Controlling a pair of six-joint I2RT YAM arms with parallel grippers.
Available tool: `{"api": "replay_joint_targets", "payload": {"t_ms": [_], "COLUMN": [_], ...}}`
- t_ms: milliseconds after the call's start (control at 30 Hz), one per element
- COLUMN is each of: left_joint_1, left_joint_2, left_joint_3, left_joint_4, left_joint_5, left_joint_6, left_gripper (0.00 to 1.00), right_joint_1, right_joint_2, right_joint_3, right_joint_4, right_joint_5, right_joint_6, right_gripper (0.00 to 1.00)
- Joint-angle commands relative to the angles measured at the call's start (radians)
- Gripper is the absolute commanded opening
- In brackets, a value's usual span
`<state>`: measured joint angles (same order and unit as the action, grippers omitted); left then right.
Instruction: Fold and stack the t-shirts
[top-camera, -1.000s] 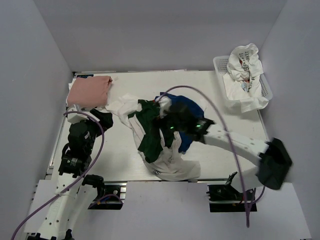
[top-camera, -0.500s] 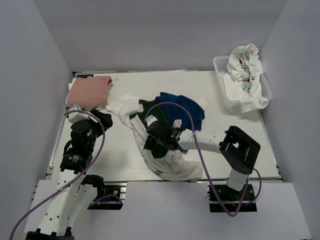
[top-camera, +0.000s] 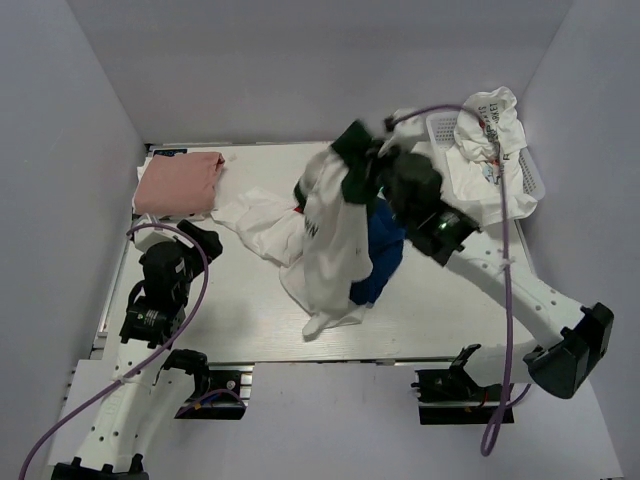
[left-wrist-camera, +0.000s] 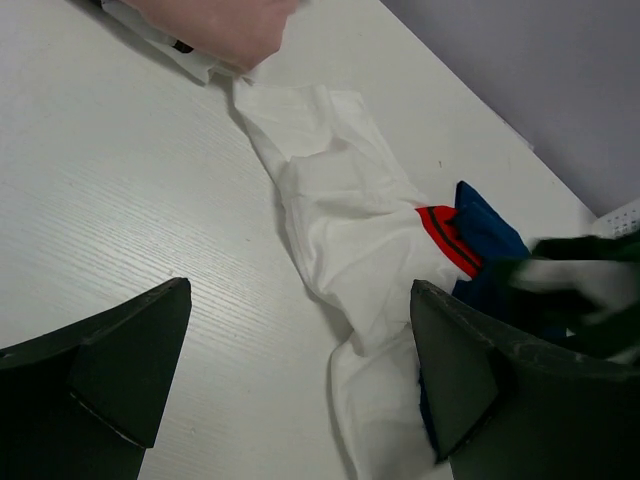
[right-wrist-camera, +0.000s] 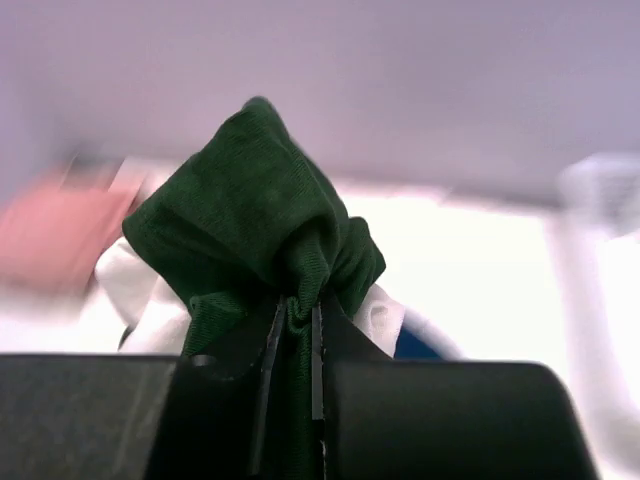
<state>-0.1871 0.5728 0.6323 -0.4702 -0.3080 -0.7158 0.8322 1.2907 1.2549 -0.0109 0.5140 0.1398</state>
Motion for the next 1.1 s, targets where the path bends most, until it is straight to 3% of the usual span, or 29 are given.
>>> {"api": "replay_joint_targets", "payload": {"t_ms": [0, 167, 267, 433, 567, 600, 667, 833, 867, 933, 967, 1067], "left_joint_1": [-0.003, -0.012, -0.012, -0.012, -0.012, -0.012, -0.012, -0.012, -0.012, -0.012, -0.012, -0.012], "left_joint_2": [0.001, -0.01, -0.01, -0.01, -0.001, -0.001, -0.001, 0.009, 0.009, 0.009, 0.009, 0.009], "left_joint_3": [0.02, 0.02, 0.01, 0.02, 0.02, 0.02, 0.02, 0.029, 0.029, 0.029, 0.029, 0.029], "left_joint_4": [-0.036, -0.036, -0.045, -0.056, -0.065, -0.065, -0.065, -0.077, -0.077, -0.077, -0.077, -0.077], "left_joint_5": [-0.049, -0.059, -0.068, -0.077, -0.086, -0.086, -0.108, -0.108, -0.108, -0.108, -0.108, -0.108], "left_joint_6": [-0.022, -0.022, -0.031, -0.031, -0.031, -0.031, -0.04, -0.04, -0.04, -0.04, -0.04, -0.05], "left_gripper": [1.0, 1.0, 1.0, 1.0, 1.0, 1.0, 1.0, 1.0, 1.0, 1.0, 1.0, 1.0], "right_joint_1": [-0.142, -0.349, -0.462, -0.646, -0.784, -0.817, -0.865, -0.91, -0.913, -0.914, -0.913, -0.9], "right_joint_2": [0.007, 0.134, 0.222, 0.504, 0.645, 0.654, 0.682, 0.748, 0.774, 0.812, 0.826, 0.788], "right_joint_3": [0.179, 0.577, 0.676, 0.98, 0.954, 0.927, 0.793, 0.655, 0.684, 0.741, 0.829, 0.845], "right_joint_4": [0.123, 0.059, 0.058, 0.026, -0.04, -0.043, -0.032, -0.066, -0.09, -0.235, -0.266, -0.354], "right_joint_5": [0.147, 0.175, 0.176, 0.119, 0.055, -0.056, -0.133, -0.195, -0.195, -0.13, -0.12, -0.167], "right_joint_6": [-0.101, -0.212, -0.25, -0.289, -0.203, -0.148, -0.09, -0.068, -0.068, -0.071, -0.074, -0.092], "right_gripper": [0.0, 0.0, 0.0, 0.0, 0.0, 0.0, 0.0, 0.0, 0.11, 0.59, 0.9, 0.9]}}
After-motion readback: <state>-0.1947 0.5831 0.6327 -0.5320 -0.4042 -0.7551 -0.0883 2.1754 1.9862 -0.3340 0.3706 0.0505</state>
